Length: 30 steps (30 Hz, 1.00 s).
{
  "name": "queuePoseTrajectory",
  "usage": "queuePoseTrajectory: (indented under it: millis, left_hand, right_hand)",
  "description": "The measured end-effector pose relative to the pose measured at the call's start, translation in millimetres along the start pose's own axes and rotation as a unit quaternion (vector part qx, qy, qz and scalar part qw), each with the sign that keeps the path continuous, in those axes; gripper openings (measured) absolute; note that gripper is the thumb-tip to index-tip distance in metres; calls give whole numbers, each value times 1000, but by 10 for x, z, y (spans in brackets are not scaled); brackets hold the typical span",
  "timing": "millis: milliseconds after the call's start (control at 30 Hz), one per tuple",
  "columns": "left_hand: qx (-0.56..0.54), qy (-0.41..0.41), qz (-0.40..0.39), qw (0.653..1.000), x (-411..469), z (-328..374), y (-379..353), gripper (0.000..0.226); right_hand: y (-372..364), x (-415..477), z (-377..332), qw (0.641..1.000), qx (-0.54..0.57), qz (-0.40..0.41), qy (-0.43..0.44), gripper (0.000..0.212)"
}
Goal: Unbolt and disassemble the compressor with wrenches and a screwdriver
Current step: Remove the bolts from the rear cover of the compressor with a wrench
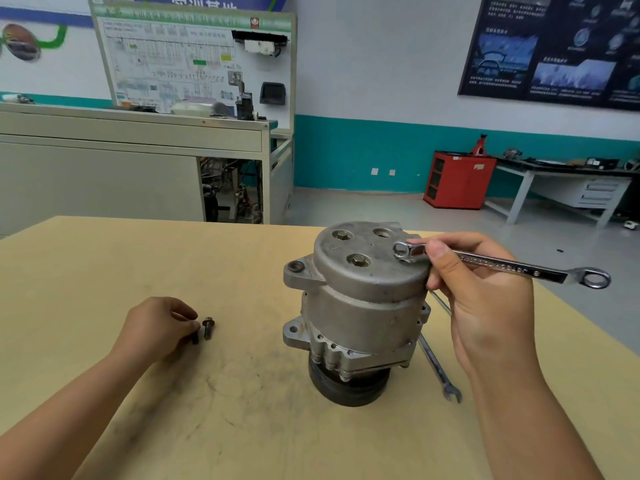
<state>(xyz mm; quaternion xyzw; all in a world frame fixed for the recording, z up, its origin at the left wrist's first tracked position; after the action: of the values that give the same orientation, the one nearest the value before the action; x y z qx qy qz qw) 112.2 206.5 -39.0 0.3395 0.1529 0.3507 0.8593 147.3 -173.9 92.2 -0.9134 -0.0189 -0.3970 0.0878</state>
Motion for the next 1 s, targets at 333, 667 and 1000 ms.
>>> queuePoseTrajectory:
  millis: [333,667,1000]
  left_hand:
    - [23,-30,-12,999,-124,66,-62,17]
    - [89,-75,-26,993,-151,176,-325,44]
    - [66,-95,-4,993,-98,525,-647,37]
  right_hand:
    - [-48,29,-73,998,-40,-46,-22,13]
    - [5,81,-72,998,-50,-26,-32,45]
    - [74,132,-121,995,-55,-42,-77,31]
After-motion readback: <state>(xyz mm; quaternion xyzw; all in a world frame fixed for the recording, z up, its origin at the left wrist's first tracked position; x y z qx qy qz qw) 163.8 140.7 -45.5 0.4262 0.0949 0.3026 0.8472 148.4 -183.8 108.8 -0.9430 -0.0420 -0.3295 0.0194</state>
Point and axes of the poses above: each hand's wrist, its own x-axis towards the middle knuckle, its own y-axis out of the back of the hand, z = x × y, the point moved 7 cm from there along x, towards the middle knuckle, and after that the axes turned 8 degrees about y, right-handed, at the moved point
